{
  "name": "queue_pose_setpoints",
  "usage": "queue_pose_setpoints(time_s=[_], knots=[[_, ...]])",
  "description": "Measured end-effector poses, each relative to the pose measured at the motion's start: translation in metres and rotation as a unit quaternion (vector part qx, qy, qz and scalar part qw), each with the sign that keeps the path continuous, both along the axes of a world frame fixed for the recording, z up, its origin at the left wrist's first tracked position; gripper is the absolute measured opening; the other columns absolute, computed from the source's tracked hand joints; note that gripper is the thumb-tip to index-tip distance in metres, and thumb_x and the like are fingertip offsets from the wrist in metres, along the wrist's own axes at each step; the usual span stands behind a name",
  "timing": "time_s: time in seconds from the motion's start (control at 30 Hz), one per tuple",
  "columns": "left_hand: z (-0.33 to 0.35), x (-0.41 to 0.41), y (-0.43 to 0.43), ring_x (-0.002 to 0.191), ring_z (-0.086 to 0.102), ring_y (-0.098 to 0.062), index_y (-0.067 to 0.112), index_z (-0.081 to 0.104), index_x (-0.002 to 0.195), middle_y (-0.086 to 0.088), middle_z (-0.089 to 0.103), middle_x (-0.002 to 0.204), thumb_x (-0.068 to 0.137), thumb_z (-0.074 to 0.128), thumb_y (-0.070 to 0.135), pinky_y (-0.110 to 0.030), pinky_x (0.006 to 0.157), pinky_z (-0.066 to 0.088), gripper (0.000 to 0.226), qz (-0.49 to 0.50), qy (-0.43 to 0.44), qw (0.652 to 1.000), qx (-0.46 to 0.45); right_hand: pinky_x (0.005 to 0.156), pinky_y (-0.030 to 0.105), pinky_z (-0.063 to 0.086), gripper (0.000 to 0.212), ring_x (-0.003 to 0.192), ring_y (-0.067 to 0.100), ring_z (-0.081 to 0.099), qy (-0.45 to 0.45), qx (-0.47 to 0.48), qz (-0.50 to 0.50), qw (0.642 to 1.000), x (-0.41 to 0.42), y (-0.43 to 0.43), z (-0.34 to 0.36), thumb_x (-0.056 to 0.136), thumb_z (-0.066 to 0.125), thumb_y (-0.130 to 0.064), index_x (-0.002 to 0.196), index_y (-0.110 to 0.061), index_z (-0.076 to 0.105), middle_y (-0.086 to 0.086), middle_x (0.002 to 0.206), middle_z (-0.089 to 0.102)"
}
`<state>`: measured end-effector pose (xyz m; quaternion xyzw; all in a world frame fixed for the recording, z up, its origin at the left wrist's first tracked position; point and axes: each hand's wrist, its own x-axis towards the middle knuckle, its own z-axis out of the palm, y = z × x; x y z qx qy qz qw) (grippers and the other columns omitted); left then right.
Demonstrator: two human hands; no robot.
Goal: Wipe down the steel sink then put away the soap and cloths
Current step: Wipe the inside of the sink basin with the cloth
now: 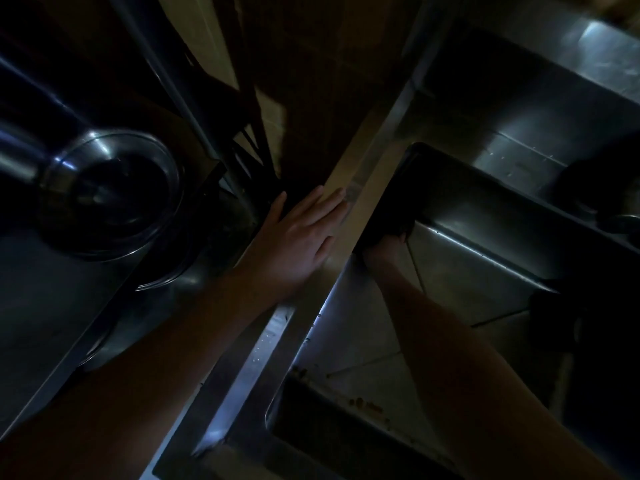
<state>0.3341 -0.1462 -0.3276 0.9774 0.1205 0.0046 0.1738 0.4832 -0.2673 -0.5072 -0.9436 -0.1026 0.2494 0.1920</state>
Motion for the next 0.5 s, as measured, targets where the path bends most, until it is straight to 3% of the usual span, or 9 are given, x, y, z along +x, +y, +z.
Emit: queue_pose_setpoints(time_s=[0.07,0.13,0.27,0.5], knots=[[0.0,-0.001,0.0,0.141,0.023,-0.018,0.022,0.034,0.143,0.007,0.027,0.153,0.092,0.047,0.022,-0.053,0.109,0.017,0.052,0.0,-0.005,1.0,-0.002,0.112,0.034,0.016,0.041,0.126,0.039,0.046,0.006,0.012,0.012,1.0,-0.003,-0.006,0.0,0.083,0.051,-0.023,0.113,0.002,0.065,0.026,0.115,0.064],[0.0,-0.002,0.0,0.141,0.023,-0.018,0.022,0.034,0.143,0.007,0.027,0.153,0.093,0.047,0.022,-0.054,0.109,0.018,0.052,-0.003,-0.005,1.0,0.004,0.111,0.036,0.026,0.038,0.128,0.039,0.044,0.002,0.02,0.002,1.0,-0.008,-0.016,0.002,0.083,0.056,-0.014,0.116,0.004,0.063,0.028,0.12,0.061],[0.0,-0.002,0.0,0.142,0.018,-0.016,0.024,0.03,0.144,0.008,0.022,0.154,0.095,0.044,0.024,-0.052,0.11,0.015,0.052,-0.003,0.009,1.0,0.0,0.11,0.03,0.027,0.048,0.131,0.033,0.041,0.0,-0.008,-0.044,0.999,-0.009,-0.038,0.01,0.085,0.053,-0.01,0.132,-0.002,0.051,0.02,0.141,0.045],[0.003,-0.002,0.0,0.143,0.015,-0.015,0.024,0.026,0.146,0.009,0.018,0.155,0.096,0.043,0.024,-0.051,0.111,0.014,0.053,-0.006,0.017,1.0,0.0,0.107,0.039,0.037,0.048,0.128,0.036,0.041,0.031,-0.033,-0.151,0.988,-0.03,-0.089,0.021,0.087,0.057,-0.01,0.133,0.0,0.047,0.021,0.141,0.043]])
